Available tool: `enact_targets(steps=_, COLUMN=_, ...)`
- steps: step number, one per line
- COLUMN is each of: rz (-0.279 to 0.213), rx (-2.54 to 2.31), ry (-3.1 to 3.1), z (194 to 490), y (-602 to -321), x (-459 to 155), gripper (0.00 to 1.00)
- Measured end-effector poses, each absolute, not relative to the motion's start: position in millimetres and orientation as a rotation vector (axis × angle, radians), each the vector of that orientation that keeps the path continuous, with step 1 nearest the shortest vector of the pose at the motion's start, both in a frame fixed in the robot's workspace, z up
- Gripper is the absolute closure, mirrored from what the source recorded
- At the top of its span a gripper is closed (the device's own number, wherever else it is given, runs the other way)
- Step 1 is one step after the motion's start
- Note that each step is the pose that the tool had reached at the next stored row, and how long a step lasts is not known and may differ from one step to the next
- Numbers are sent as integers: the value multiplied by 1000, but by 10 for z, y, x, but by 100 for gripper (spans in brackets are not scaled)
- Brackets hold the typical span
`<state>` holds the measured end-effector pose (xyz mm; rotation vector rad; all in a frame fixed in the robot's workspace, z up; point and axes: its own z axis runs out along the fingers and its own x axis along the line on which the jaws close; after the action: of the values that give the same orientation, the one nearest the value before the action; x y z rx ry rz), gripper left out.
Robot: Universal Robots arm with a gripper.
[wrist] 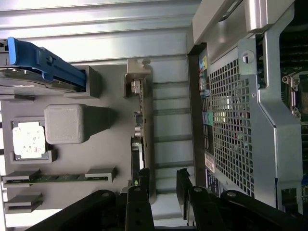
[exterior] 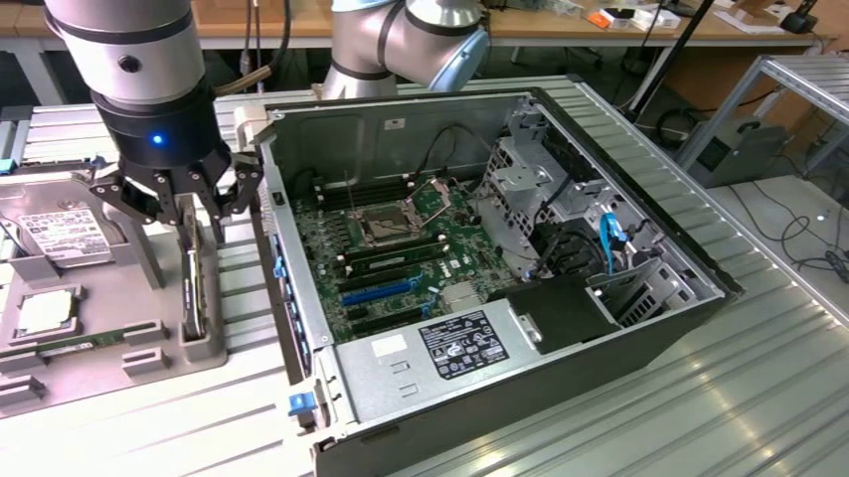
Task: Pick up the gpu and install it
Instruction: 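Pick up the gpu and move the gpu toward the slot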
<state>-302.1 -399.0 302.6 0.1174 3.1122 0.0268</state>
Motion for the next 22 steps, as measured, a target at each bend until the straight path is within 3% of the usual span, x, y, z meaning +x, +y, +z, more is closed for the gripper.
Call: enact_targets(steps=22, rz=17, rx=117, ry=3112, z=2727, y=-3990, x=-3228, gripper=64)
